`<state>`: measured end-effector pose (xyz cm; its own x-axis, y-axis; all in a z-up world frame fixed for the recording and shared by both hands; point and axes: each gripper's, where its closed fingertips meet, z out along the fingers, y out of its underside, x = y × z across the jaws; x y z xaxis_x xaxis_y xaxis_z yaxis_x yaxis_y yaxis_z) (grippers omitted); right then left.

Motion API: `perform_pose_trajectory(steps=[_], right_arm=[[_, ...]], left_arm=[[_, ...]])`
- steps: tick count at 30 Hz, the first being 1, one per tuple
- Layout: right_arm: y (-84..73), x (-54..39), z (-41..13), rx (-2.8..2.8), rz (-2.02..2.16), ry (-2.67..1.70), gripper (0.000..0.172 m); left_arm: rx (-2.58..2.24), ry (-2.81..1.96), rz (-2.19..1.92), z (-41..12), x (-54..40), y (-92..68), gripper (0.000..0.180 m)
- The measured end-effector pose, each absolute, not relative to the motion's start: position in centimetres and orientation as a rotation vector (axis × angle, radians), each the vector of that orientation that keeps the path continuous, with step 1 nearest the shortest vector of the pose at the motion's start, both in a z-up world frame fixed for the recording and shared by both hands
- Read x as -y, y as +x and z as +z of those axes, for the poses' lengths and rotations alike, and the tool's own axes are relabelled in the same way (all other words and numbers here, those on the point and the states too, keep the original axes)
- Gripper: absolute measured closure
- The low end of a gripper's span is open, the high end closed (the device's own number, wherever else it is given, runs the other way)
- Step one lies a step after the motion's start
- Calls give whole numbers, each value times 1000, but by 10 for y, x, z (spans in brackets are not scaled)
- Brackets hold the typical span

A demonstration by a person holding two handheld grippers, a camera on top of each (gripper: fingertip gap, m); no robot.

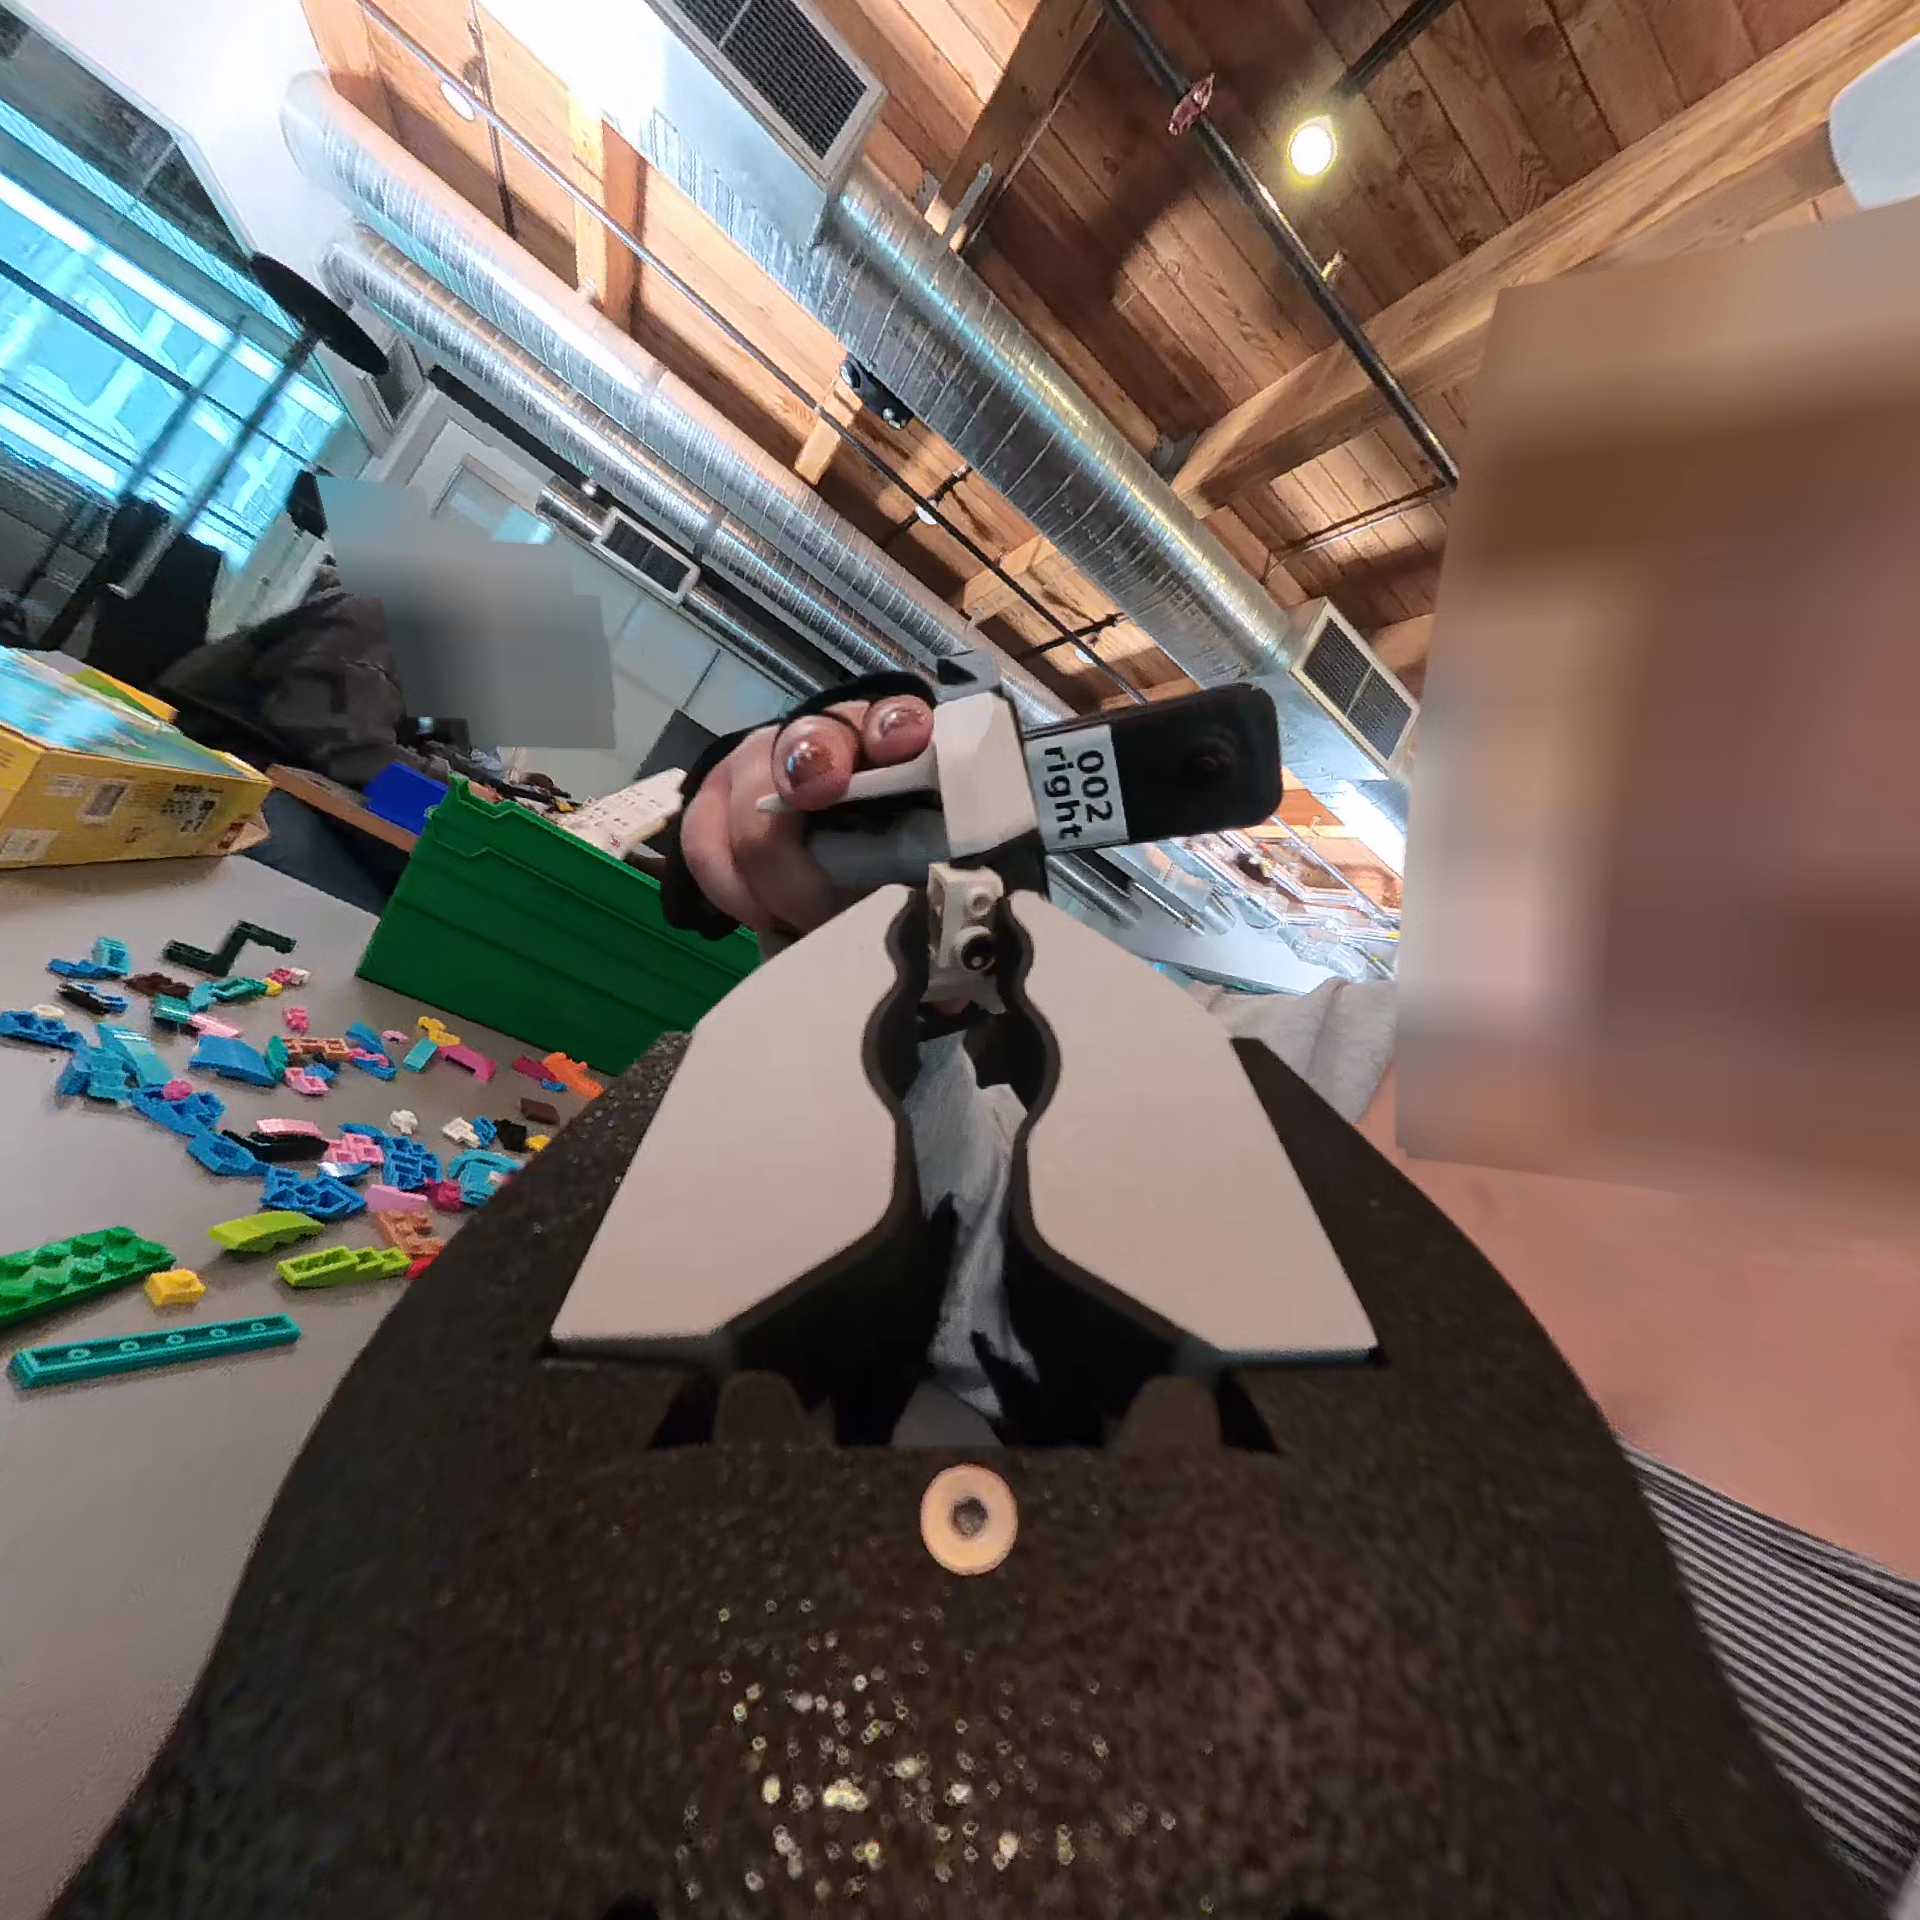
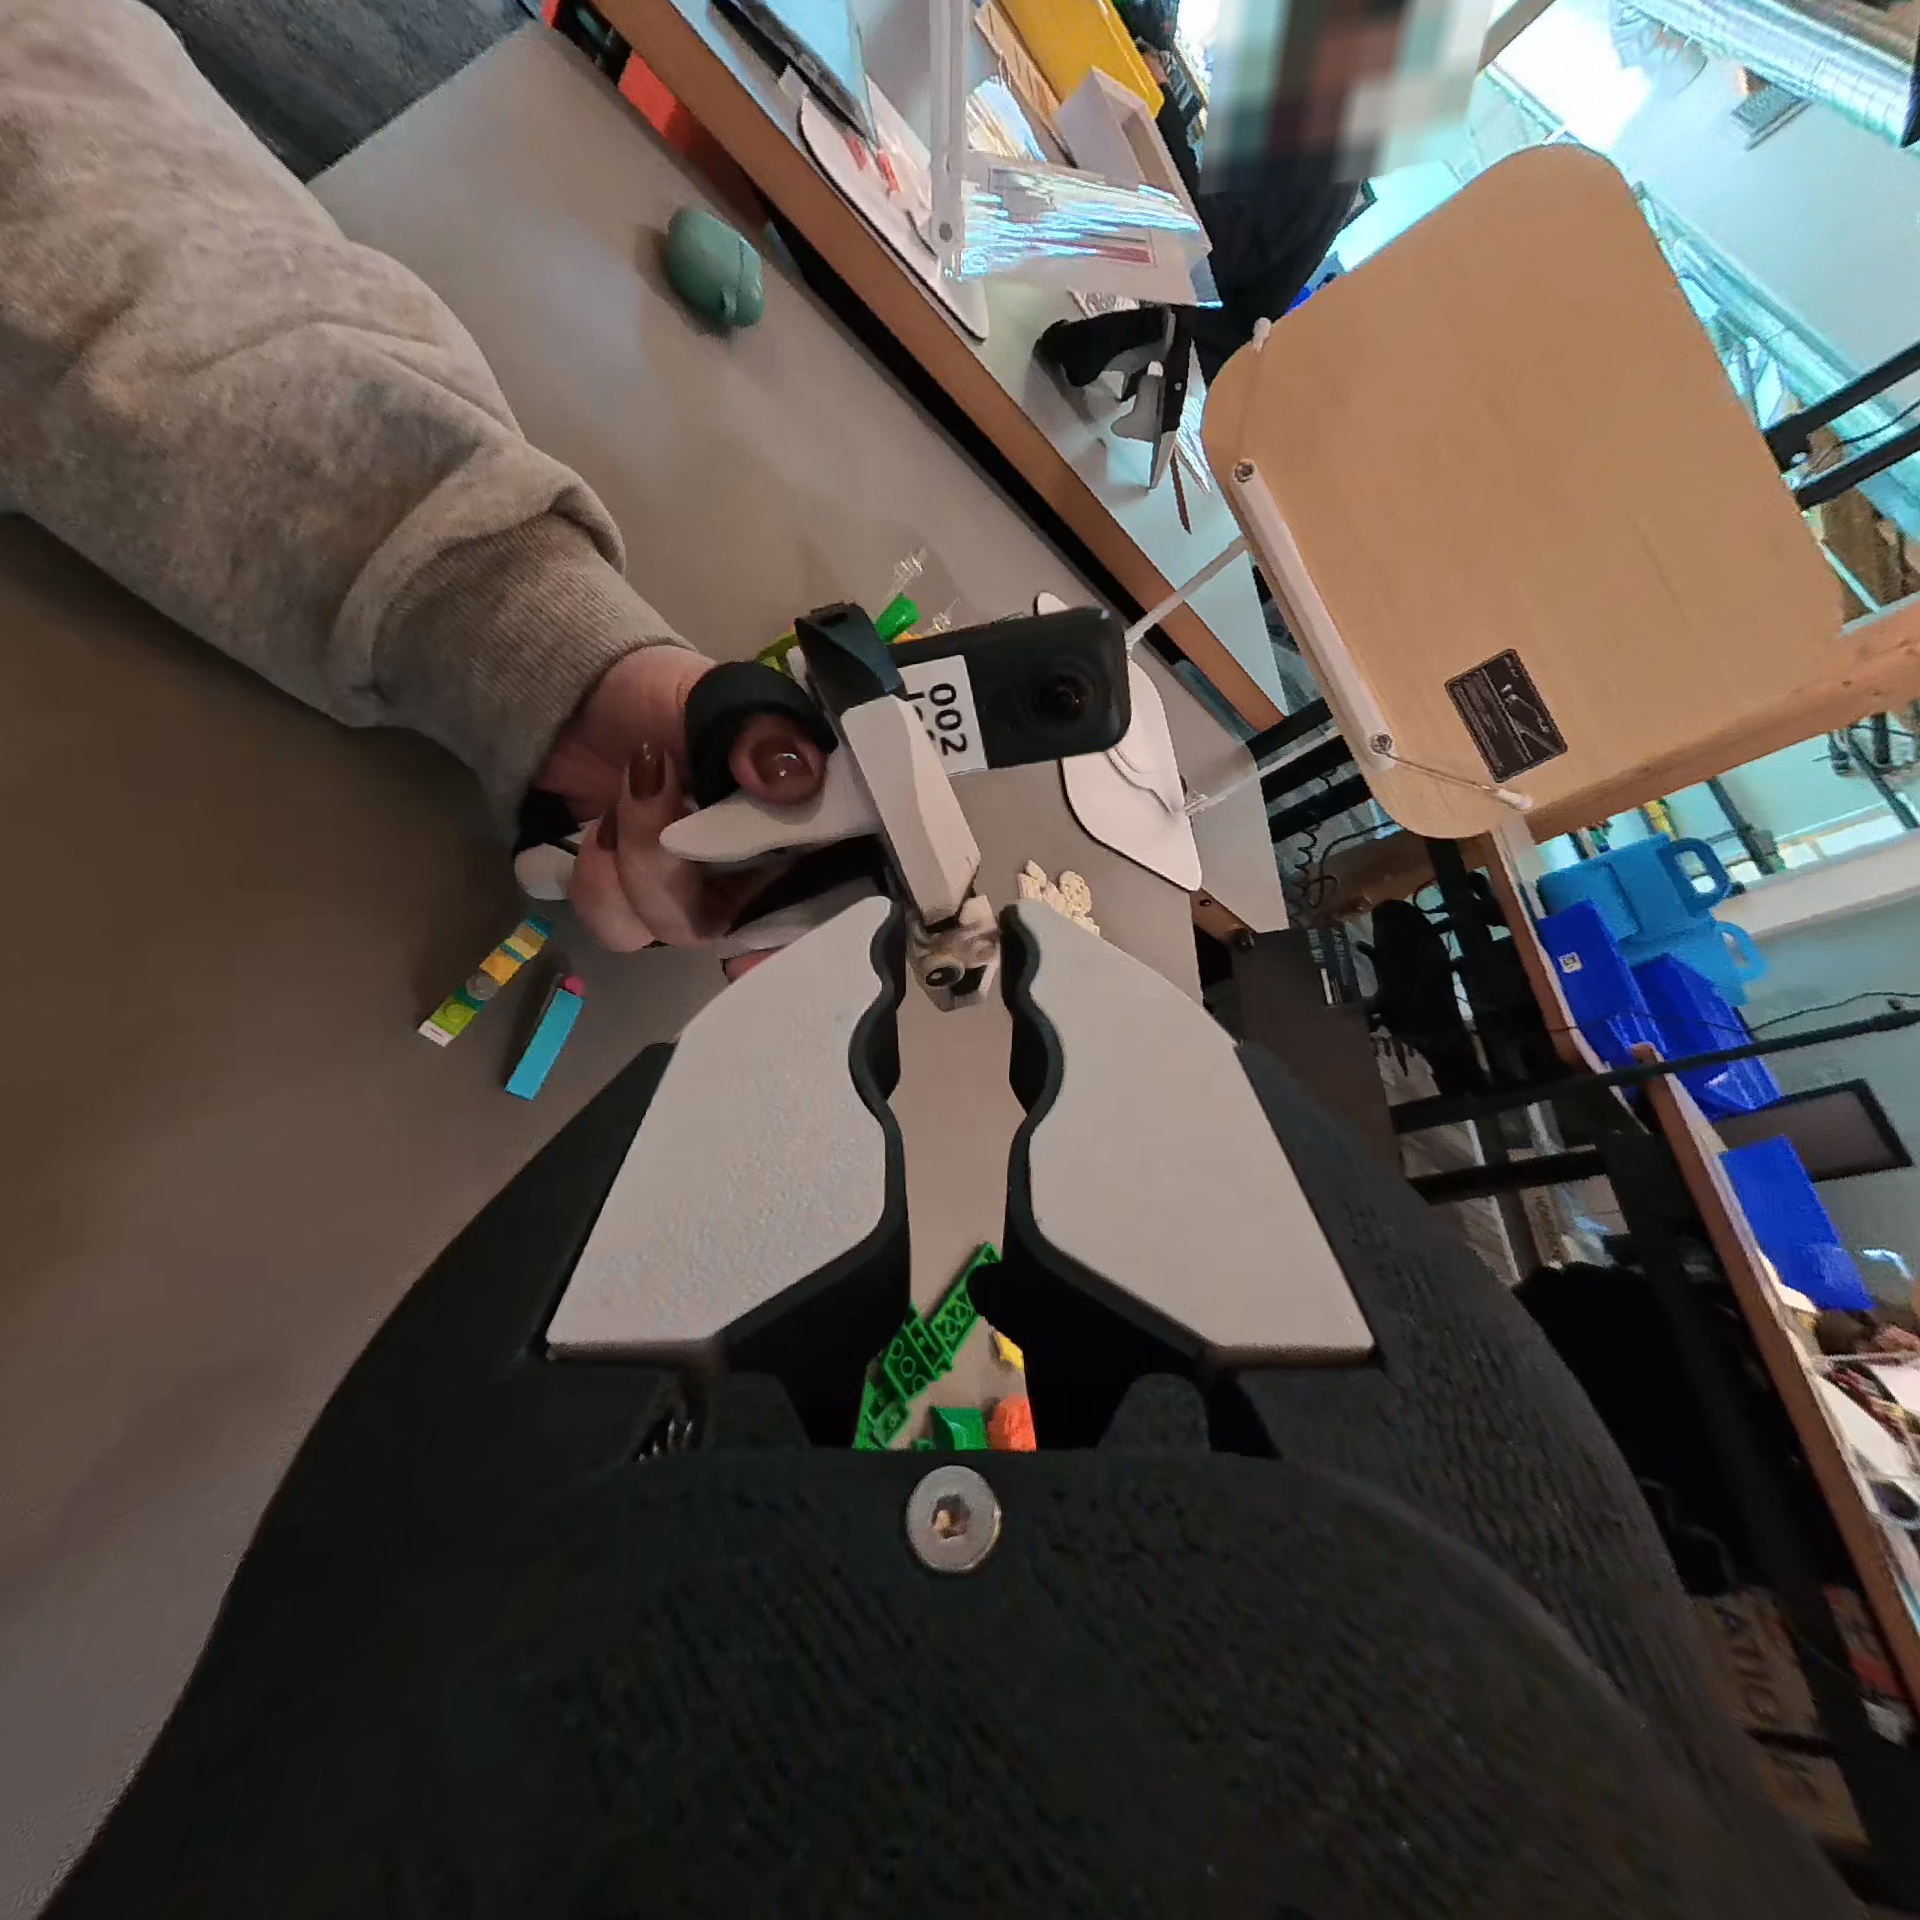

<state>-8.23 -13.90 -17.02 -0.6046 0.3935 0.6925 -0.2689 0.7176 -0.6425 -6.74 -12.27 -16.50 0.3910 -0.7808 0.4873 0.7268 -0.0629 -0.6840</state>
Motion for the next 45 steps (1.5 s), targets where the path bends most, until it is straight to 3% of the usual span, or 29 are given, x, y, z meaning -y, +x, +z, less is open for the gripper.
perform_pose_trajectory(steps=[5, 9, 15, 20, 25, 27, 32, 39, 45], right_arm=[[-106, 105, -158, 1923, 890, -282, 156], [-168, 80, -166, 1933, 1024, -620, 156], [-284, 112, -254, 2330, 938, -925, 156], [-332, 125, -298, 2471, 826, -1144, 156], [-344, 126, -314, 2488, 771, -1194, 155], [-345, 126, -313, 2451, 821, -1226, 148], [-334, 114, -276, 2213, 1071, -1298, 136], [-263, 87, -168, 1609, 1425, -1170, 144], [-256, 124, -208, 1849, 1320, -1106, 146]], left_arm=[[-6, -1059, -813, -161, 117, -90, 147], [26, -1038, -196, -155, 124, -110, 150], [-73, -1006, 339, -150, 132, -97, 163], [-41, -1013, 335, -151, 131, -101, 163], [0, -1015, 326, -150, 131, -108, 163], [-7, -1022, 323, -151, 130, -106, 163], [-23, -1033, 332, -152, 128, -104, 162], [20, -984, 281, -139, 135, -101, 164], [-80, -976, 329, -136, 131, -75, 165]])
